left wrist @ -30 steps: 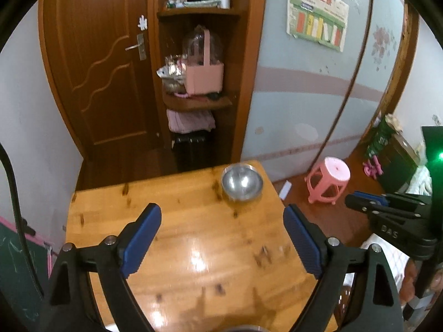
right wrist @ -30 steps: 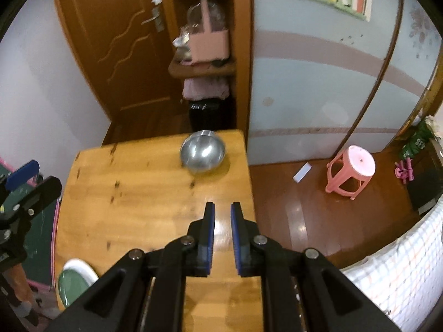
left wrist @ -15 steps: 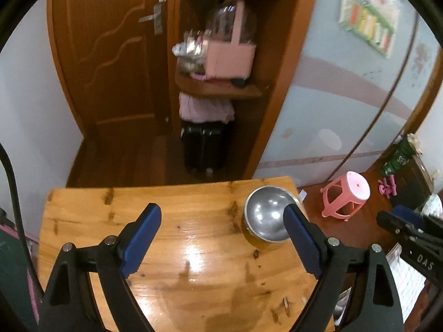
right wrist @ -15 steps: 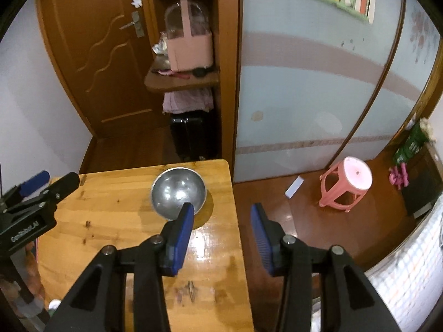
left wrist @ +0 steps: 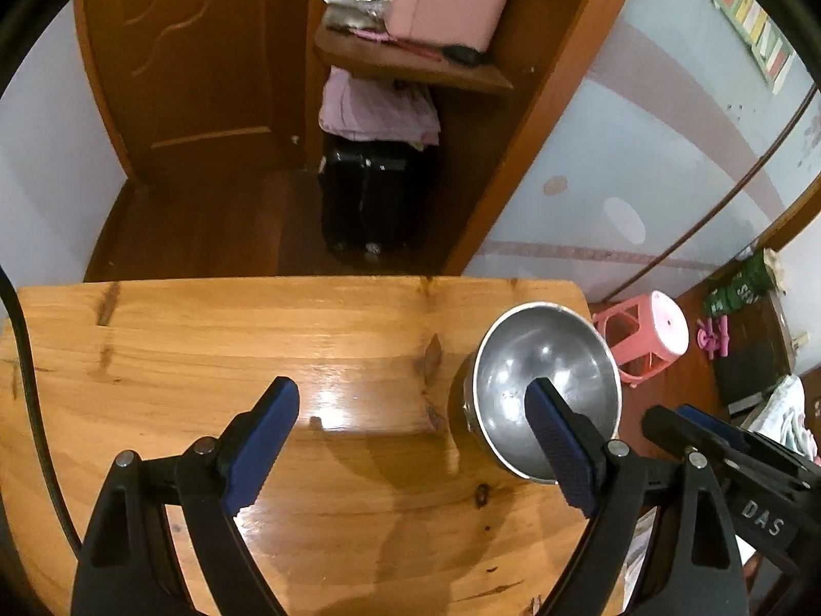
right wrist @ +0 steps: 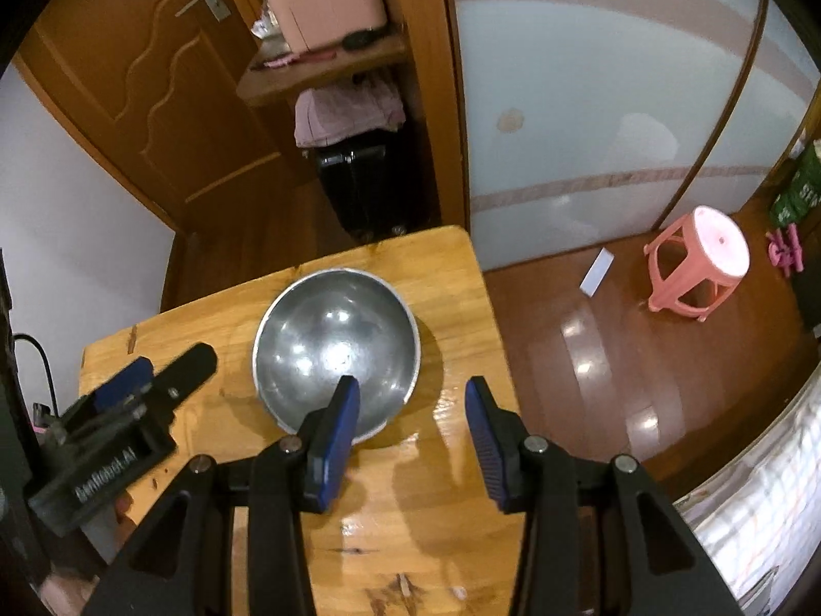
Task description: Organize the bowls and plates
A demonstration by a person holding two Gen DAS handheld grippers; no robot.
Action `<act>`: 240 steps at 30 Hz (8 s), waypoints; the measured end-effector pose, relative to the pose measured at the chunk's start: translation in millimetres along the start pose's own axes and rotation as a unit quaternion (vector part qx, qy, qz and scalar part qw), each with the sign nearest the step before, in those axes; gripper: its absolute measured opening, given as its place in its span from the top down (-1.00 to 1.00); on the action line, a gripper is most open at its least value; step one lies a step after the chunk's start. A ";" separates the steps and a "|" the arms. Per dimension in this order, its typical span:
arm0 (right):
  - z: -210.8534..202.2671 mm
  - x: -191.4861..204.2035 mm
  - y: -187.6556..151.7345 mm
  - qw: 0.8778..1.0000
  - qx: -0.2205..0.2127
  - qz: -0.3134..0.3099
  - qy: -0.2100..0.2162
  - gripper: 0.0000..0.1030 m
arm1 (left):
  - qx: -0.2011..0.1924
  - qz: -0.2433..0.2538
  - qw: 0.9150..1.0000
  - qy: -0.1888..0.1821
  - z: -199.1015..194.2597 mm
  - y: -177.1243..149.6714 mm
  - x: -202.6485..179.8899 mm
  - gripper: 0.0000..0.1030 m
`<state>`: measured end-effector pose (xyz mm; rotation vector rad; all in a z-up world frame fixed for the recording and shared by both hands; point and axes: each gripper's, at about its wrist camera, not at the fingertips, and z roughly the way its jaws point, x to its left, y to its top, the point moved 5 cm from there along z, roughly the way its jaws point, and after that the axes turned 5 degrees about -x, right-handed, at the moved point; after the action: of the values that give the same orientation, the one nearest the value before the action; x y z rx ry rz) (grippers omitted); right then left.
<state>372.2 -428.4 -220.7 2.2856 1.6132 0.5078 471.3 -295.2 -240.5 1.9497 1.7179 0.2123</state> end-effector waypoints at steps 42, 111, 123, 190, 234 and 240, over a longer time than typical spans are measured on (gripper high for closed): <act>45.1 2.9 -41.3 0.991 0.127 0.015 0.036 0.90 | 0.155 0.033 0.985 -0.064 33.5 -55.7 -11.9 0.88; -139.7 56.7 -352.3 0.989 0.093 -0.047 0.102 0.86 | 0.158 0.028 0.986 -0.046 -206.2 -344.8 49.0 0.78; -132.9 61.3 -348.2 0.990 0.085 -0.044 0.107 0.85 | 0.133 0.032 0.989 -0.051 -210.3 -340.2 50.7 0.56; -132.9 40.7 -365.5 0.993 0.043 -0.045 0.102 -0.16 | 0.069 -0.022 0.984 -0.160 -216.6 -347.9 86.5 -0.47; -181.2 135.8 -350.6 0.980 0.071 -0.116 0.144 0.39 | 0.063 -0.077 0.987 -0.129 -292.9 -336.4 142.5 0.26; -181.4 207.1 -353.6 0.967 0.074 -0.164 0.178 0.39 | 0.029 -0.114 0.989 -0.087 -324.5 -342.8 201.3 0.25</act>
<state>57.9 -110.5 -188.6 2.0436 2.2198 0.7672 61.8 7.0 -174.8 1.7374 1.8278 -0.0893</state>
